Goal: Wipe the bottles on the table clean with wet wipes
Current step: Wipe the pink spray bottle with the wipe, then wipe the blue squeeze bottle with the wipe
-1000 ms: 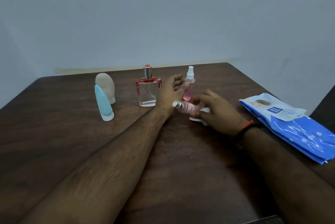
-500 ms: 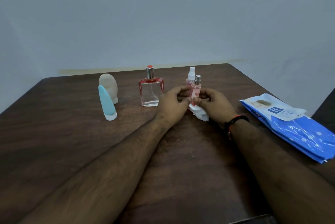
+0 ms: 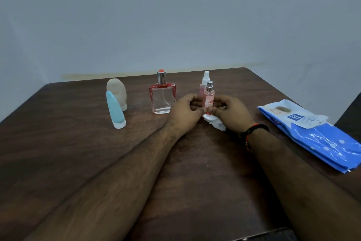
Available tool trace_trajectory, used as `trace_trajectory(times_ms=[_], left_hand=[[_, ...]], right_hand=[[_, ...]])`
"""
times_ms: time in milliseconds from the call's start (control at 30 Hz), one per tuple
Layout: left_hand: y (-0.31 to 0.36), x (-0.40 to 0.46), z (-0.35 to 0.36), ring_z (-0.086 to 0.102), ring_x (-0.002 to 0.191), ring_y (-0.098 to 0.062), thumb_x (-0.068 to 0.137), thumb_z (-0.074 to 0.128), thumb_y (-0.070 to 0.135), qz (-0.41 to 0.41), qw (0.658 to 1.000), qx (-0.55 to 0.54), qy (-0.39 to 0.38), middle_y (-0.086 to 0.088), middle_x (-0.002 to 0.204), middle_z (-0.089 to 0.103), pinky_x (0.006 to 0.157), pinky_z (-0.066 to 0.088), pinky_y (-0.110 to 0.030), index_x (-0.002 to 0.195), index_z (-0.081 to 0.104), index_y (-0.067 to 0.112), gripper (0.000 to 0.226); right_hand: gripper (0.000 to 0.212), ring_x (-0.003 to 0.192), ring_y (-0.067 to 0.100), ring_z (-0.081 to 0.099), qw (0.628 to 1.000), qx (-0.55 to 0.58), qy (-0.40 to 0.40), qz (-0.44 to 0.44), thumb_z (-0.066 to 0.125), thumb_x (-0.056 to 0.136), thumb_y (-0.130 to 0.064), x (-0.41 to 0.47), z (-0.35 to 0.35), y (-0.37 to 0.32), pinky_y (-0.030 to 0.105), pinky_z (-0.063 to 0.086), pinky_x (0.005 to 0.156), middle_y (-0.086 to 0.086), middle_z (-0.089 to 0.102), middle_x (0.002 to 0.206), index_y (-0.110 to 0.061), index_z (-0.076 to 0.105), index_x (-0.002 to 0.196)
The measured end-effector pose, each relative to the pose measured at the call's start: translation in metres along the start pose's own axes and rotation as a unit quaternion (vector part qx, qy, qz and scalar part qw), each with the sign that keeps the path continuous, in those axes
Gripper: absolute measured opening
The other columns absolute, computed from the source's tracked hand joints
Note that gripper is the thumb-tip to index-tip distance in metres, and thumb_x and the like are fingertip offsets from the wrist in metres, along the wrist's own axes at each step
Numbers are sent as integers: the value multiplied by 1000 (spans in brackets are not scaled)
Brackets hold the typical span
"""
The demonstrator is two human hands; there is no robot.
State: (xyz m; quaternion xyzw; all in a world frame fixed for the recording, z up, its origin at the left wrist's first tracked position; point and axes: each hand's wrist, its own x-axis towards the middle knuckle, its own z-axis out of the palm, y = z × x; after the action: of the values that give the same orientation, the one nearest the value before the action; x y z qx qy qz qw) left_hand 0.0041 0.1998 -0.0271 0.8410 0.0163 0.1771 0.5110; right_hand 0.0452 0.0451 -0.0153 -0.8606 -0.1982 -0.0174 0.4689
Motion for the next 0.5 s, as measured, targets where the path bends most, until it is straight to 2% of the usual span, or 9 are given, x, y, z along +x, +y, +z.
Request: trace_trajectory(times_ms=[67,233,367,500], left_hand=[[1,-1,0,68,94,-5,84,76,17,-1,1000,0,-1,8,103,73,87,57,-26,116,68,18,33],[4,-3,-2,67,96,-5,84,76,16,-6,1000,2,-8,7,107,72,87,57,-25,123,64,18,41],[4,-4,-2,67,97,-5,84,76,15,-11,1000,5,-9,6,111,71,90,57,-27,126,62,17,44],[5,-11,-7,65,99,-5,83,79,20,-19,1000,1,6,7,113,68,85,54,-18,127,59,16,49]], right_hand=[[33,94,9,67,1000,2,-3,2,71,89,-23,-2,-1,-1,18,48,80,-4,73,105,-18,67,121],[38,97,12,68,1000,14,-12,11,71,88,-21,-5,-3,-4,28,52,91,0,73,110,-17,65,124],[45,103,14,65,999,-20,-4,45,72,88,-28,-8,-11,-4,39,53,97,-1,70,117,-19,61,130],[40,102,14,63,998,5,28,60,74,87,-29,-25,-22,-9,30,51,89,-3,67,112,-18,64,125]])
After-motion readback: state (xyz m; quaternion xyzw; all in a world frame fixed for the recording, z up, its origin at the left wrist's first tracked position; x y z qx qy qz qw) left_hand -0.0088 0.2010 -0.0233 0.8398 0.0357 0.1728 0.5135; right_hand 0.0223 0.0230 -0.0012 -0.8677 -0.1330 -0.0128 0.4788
